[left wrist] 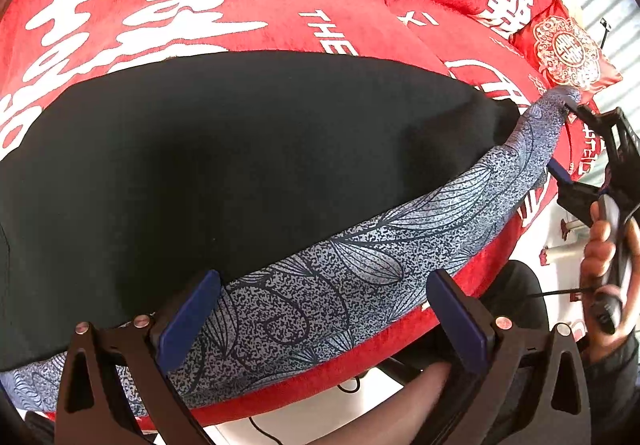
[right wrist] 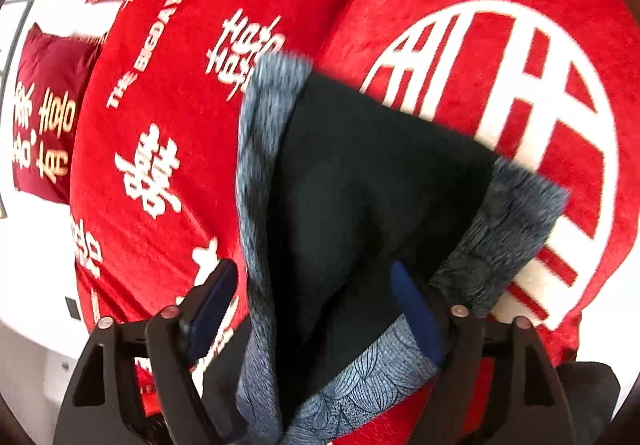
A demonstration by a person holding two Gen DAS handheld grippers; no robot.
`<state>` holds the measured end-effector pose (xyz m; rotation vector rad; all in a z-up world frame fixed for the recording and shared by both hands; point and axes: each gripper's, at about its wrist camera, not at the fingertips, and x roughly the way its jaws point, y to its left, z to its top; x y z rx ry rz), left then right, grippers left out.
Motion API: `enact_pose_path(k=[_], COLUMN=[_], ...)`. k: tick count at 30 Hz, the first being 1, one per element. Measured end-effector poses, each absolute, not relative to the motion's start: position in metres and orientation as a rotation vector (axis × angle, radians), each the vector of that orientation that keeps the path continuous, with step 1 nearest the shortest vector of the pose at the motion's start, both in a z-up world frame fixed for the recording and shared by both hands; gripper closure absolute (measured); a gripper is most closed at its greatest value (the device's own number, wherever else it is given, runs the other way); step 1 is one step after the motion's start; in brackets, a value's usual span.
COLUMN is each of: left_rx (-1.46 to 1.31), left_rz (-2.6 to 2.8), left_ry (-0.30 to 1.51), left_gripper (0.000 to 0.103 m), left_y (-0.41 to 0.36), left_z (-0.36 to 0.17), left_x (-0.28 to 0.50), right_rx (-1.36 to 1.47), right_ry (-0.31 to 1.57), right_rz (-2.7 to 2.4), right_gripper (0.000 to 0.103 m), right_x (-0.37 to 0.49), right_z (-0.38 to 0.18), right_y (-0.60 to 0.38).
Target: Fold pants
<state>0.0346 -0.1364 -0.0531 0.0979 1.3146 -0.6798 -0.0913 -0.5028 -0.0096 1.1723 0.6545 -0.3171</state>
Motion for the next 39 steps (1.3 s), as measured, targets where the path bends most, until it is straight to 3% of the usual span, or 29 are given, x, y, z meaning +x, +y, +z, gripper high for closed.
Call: enact_pose_path(k=[7, 9, 10, 11, 12, 15, 19, 25, 26, 27, 29, 31, 33, 37, 38, 39], left_rx=[0.116, 0.109, 0.095, 0.075, 0.053, 0.03, 0.019, 0.077, 0.081, 0.087, 0.093, 0.107, 0.127, 0.155, 0.159, 0.161], left_rz=[-0.67, -0.667, -0.679, -0.696, -0.715, -0.761, -0.812, -0.795, -0.793, -0.791, -0.785, -0.779, -0.774, -0.751, -0.744, -0.741], left_ry=[1.311, 1.319, 1.324, 1.328, 1.329, 1.325, 1.338, 1.371, 1.371, 1.37, 1.372, 1.37, 1.362, 1.35, 1.345, 1.341], left_gripper=[0.0, 0.0, 0.0, 0.0, 0.0, 0.0, 0.0, 0.0, 0.0, 0.0, 0.0, 0.0, 0.0, 0.0, 0.0, 0.0], left_y=[-0.138, -0.141, -0.142, -0.144, -0.148, -0.165, -0.193, -0.219, -0.219, -0.221, -0.222, -0.223, -0.225, -0.228, -0.23, -0.232], left_z=[-0.054, -0.052, -0.05, -0.046, -0.042, -0.033, -0.031, -0.048, -0.048, -0.049, -0.05, -0.05, -0.051, -0.051, -0.05, -0.049], left_x=[0.034, 0.034, 0.034, 0.034, 0.034, 0.034, 0.036, 0.038, 0.038, 0.039, 0.04, 0.041, 0.038, 0.036, 0.034, 0.033], right_rx=[1.27, 1.223, 1.198, 1.186, 1.16, 1.015, 0.823, 1.026, 1.031, 1.045, 1.053, 1.053, 1.11, 1.201, 1.18, 1.132], right_ry=[0.738, 0.875, 0.941, 0.913, 0.9, 0.771, 0.584, 0.753, 0.771, 0.776, 0.758, 0.73, 0.738, 0.78, 0.752, 0.75], right_rz=[-0.3, -0.387, -0.437, -0.426, -0.404, -0.327, -0.211, -0.266, -0.248, -0.215, -0.163, -0.131, -0.102, -0.077, -0.045, -0.043], right_gripper=[0.014, 0.014, 0.02, 0.052, 0.059, 0.065, 0.065, 0.065, 0.06, 0.045, 0.03, 0.028, 0.02, 0.019, 0.042, 0.094], right_x=[-0.062, -0.042, -0.034, -0.03, -0.026, -0.025, -0.043, -0.061, -0.061, -0.061, -0.057, -0.052, -0.052, -0.045, -0.045, -0.051], right_z=[-0.012, -0.015, -0.018, -0.018, -0.013, 0.022, 0.053, -0.032, -0.035, -0.037, -0.038, -0.036, -0.047, -0.063, -0.055, -0.047], right_y=[-0.521, -0.523, -0.524, -0.526, -0.526, -0.519, -0.508, -0.556, -0.556, -0.554, -0.552, -0.552, -0.561, -0.57, -0.569, -0.568])
